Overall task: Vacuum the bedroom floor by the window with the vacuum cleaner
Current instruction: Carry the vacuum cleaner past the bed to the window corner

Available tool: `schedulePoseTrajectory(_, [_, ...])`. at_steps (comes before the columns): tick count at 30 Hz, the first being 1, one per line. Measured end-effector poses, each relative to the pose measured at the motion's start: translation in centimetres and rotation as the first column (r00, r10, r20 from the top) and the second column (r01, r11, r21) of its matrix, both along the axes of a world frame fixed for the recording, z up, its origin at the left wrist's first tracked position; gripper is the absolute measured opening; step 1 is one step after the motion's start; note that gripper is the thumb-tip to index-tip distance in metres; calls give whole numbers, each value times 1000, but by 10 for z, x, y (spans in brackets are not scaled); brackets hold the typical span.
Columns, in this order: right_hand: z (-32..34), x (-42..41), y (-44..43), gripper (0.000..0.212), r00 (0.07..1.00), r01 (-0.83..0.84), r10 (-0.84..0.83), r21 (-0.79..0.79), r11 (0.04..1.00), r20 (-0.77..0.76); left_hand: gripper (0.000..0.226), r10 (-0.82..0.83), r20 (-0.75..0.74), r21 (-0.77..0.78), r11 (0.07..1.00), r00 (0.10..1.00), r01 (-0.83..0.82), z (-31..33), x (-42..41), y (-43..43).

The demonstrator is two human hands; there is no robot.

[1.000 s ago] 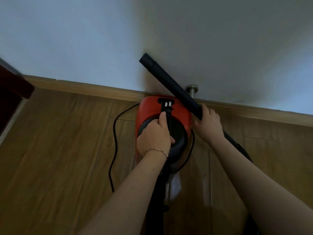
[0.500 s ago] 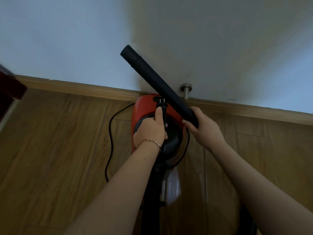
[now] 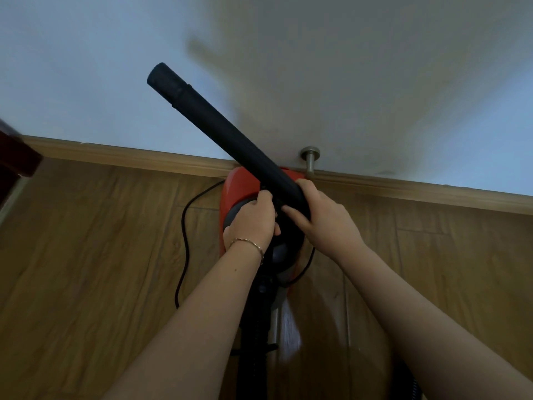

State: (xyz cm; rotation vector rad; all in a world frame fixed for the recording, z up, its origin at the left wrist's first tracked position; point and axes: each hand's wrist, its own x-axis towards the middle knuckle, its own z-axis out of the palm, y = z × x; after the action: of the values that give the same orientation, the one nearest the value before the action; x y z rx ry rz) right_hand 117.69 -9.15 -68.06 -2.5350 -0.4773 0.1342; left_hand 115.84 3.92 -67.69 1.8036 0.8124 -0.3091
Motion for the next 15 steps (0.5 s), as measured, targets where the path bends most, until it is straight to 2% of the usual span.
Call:
schedulePoseTrajectory(2, [0,0,0,46,1000,2,-2,9,1000,-5,30,-36,21,-74,997,999,38,-7,-2,4])
schedulePoseTrajectory(5, [-1,0,-1,45,1000,8,-8,-4,1000,-9,28,-88,24,-115,989,996,90,-15,-1,5])
schedulePoseTrajectory(11, [-2,-2,-14,46,1000,27,-25,-162,986,16,36,-129,70,188,976,989,113,-5,-5,0])
schedulePoseTrajectory(15, [16,-9,-21,48,999,39,-35,-198,979,27,40,-119,78,258,961,990,95,4,-12,-3])
